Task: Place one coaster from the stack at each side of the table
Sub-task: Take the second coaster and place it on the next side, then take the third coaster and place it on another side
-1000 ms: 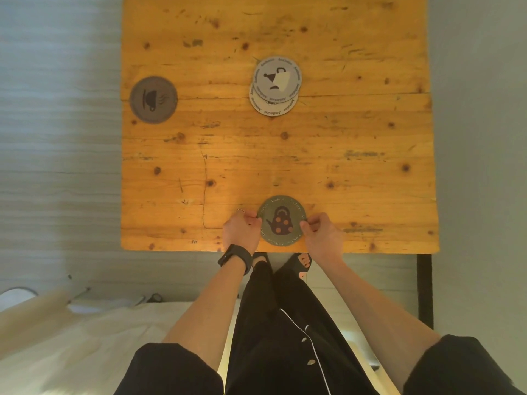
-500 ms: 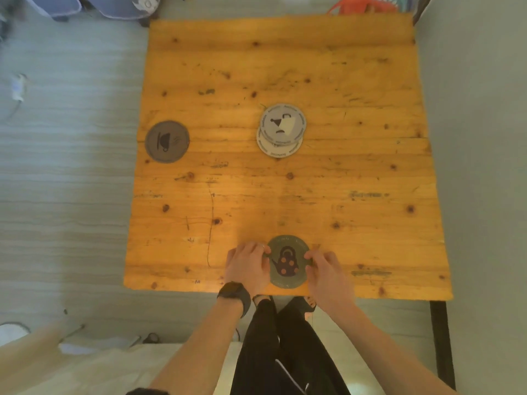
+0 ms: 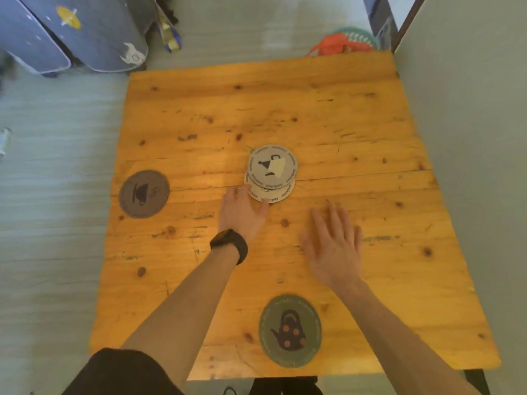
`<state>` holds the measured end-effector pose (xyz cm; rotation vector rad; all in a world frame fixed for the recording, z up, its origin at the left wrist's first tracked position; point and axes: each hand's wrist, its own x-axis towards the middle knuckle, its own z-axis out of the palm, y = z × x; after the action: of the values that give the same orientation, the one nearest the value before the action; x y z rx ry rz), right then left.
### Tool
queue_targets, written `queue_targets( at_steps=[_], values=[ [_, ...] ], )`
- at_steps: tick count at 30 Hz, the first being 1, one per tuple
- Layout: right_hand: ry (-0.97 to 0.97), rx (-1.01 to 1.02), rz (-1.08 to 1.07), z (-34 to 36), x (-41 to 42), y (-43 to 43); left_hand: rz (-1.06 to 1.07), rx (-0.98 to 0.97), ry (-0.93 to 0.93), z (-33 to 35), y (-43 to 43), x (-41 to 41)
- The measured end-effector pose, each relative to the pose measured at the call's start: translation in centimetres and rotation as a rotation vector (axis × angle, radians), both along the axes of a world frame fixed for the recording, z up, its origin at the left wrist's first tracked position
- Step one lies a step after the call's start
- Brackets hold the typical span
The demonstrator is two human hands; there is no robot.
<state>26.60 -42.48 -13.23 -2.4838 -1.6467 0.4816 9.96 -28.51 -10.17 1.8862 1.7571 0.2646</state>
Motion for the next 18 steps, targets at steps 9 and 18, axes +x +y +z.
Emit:
queue_targets(
  at_steps=[9, 18],
  values=[
    [-0.117, 0.015, -0.003, -1.9, -0.4, -0.4, 0.089, -0.066, 0.144, -0.2, 4.3, 3.8],
    [-0.111, 0.029, -0.009, -2.3, -0.4, -0.4, 0.121, 0.095, 0.187, 0.5, 3.4, 5.4]
  ],
)
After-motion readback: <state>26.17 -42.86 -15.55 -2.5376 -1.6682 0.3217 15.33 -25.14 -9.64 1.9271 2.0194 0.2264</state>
